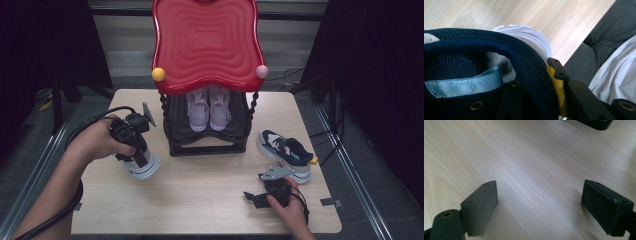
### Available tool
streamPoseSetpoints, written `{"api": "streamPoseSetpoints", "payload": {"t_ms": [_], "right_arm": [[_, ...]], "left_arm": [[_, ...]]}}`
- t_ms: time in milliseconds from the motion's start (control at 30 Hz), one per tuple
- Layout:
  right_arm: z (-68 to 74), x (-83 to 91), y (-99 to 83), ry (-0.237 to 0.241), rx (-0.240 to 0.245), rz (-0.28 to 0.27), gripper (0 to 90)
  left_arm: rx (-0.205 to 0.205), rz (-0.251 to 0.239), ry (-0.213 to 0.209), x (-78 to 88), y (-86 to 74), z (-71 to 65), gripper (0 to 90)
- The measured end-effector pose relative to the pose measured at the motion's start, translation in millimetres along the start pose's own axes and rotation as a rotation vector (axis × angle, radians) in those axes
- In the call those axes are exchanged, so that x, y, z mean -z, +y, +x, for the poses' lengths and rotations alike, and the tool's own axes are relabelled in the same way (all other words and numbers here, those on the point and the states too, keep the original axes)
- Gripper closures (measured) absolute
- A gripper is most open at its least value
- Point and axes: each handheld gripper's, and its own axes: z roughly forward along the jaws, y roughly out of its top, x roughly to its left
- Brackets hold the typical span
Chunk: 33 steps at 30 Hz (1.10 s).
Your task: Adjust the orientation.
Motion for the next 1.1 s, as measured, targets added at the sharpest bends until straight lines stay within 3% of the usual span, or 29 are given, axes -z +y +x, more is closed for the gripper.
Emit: {"api": "streamPoseSetpoints", "payload": {"t_ms": [167,400,567,1100], "right_arm": [[0.0,0.1,0.1,0.001,0.0,0.001,13.2],[0.0,0.1,0.1,0.0,0.0,0.001,13.2],[-0.1,0.3,0.1,0.0,0.0,0.003,13.2],[-0.2,0.3,0.0,0.0,0.002,0.004,13.2]], "left_arm": [[-0.015,0.009,0.027,17.0,5.3,-6.7,76.1],[-0.043,0.007,0.017,37.7,10.9,-14.7,76.1],[-0.035,0.002,0.033,53.1,13.3,-19.0,76.1],[-0.091,0.006,0.104,107.7,23.4,-35.0,76.0]]}}
